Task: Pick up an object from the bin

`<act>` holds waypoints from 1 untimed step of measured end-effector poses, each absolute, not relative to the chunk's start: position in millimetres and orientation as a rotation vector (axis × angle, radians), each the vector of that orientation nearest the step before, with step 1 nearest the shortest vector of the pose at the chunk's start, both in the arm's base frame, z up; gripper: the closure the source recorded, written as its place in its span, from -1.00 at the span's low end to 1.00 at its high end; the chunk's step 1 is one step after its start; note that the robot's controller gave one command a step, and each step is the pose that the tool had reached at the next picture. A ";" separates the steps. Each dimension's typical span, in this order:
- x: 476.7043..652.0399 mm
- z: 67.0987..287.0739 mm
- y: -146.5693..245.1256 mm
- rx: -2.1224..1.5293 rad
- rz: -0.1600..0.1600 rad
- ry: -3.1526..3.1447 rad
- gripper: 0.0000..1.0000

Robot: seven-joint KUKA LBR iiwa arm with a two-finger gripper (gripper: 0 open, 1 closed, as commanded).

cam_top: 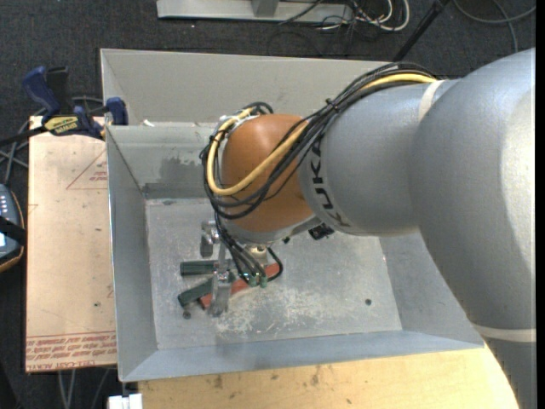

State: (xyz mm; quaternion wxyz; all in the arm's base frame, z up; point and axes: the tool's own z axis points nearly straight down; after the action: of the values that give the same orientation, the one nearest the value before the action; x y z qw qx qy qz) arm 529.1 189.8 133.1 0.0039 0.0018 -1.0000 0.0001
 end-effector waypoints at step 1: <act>531.4 137.3 189.0 0.000 -0.002 -3.141 -1.00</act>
Offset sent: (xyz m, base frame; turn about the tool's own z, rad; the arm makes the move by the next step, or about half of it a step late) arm 0.0105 -0.0228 -0.0631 -0.0878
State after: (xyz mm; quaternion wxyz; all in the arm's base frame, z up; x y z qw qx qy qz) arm 531.4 189.0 137.3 0.0004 0.0000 -1.0000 -0.0006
